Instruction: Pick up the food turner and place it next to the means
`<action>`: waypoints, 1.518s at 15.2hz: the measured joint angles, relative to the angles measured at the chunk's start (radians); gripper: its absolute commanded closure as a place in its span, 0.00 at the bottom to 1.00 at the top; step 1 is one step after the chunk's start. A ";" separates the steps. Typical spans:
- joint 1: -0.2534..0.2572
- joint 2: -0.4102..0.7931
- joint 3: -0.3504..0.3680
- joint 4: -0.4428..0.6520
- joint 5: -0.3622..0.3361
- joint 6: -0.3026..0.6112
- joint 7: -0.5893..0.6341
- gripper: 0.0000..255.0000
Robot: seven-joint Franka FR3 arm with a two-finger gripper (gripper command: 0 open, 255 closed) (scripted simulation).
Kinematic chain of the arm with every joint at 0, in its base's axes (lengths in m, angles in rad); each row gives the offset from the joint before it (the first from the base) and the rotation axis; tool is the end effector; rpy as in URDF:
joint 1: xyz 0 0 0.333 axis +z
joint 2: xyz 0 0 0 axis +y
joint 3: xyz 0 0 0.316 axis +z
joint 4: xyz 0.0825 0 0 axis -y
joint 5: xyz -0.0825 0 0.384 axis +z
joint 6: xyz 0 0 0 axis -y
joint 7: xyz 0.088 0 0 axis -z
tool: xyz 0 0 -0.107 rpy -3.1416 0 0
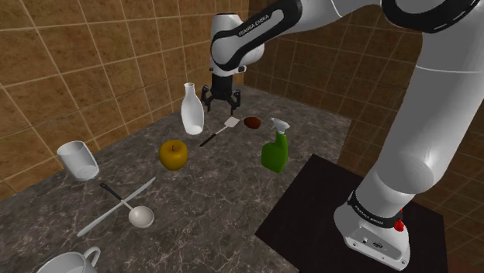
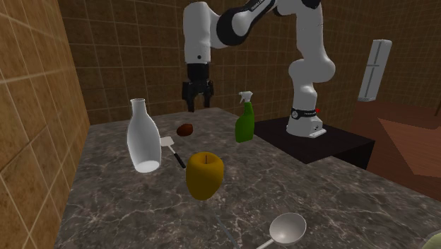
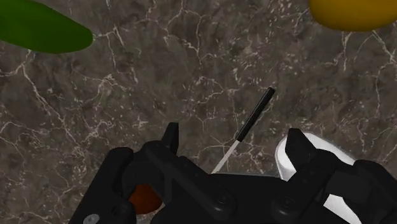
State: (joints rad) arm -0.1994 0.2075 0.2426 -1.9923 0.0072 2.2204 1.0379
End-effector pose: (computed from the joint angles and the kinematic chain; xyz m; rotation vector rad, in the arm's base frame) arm 0.5945 0.0214 0.3643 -2.7000 1.4832 0.0087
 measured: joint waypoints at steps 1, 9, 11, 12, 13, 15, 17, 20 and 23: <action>0.000 0.041 -0.009 0.034 -0.009 0.005 0.027 0.00; 0.007 0.308 -0.085 0.238 -0.029 0.046 0.217 0.00; 0.006 0.374 -0.104 0.296 -0.025 0.050 0.257 0.00; 0.003 0.411 -0.115 0.330 -0.022 0.051 0.274 0.00; 0.001 0.448 -0.124 0.368 -0.018 0.047 0.291 0.00; -0.002 0.498 -0.138 0.410 -0.011 0.051 0.321 0.00; -0.001 0.519 -0.142 0.420 -0.010 0.062 0.330 0.00; 0.004 0.549 -0.143 0.425 -0.011 0.087 0.336 0.00; 0.006 0.578 -0.145 0.431 -0.012 0.109 0.336 0.00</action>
State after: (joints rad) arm -0.1938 0.7855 0.0974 -1.5612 -0.0053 2.3297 1.3742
